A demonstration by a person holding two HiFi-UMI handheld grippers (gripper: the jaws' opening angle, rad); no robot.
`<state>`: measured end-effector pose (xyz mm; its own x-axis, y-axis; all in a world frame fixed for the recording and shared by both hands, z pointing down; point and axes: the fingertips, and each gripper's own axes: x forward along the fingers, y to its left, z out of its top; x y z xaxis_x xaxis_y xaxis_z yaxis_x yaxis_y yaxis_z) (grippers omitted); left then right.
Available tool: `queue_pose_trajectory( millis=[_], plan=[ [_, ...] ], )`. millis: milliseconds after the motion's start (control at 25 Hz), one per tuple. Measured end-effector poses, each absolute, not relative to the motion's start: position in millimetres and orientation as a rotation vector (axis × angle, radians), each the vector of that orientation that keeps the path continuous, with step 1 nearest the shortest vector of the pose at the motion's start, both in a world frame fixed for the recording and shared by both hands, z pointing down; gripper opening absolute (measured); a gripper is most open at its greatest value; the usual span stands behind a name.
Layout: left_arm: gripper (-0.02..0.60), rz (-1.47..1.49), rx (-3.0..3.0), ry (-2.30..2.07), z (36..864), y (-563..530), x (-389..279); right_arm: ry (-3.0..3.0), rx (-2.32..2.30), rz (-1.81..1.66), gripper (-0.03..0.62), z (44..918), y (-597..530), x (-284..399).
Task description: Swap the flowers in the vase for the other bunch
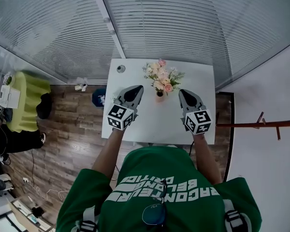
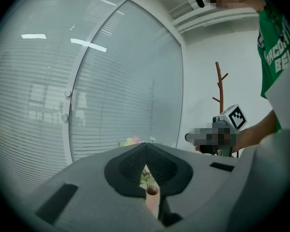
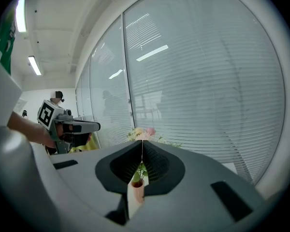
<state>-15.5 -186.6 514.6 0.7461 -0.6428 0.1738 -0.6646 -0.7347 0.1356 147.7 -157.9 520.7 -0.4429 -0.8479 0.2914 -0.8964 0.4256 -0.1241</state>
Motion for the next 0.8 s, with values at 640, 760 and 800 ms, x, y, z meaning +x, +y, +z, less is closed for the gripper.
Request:
queue_pose_trajectory(
  millis=[640, 760, 800],
  plan=[
    [0.008, 0.217, 2.757, -0.924, 538, -183, -17, -2.434, 1.508, 0.507, 0.017, 568, -149, 128],
    [0.008, 0.221, 2.758, -0.914, 540, -184, -17, -2.417, 1.484, 0.532, 0.041, 582, -149, 124],
    [0.008, 0.224, 2.758, -0.911, 540, -184, -18, -2.412, 1.473, 0.538, 0.066, 586, -150, 122]
  ],
)
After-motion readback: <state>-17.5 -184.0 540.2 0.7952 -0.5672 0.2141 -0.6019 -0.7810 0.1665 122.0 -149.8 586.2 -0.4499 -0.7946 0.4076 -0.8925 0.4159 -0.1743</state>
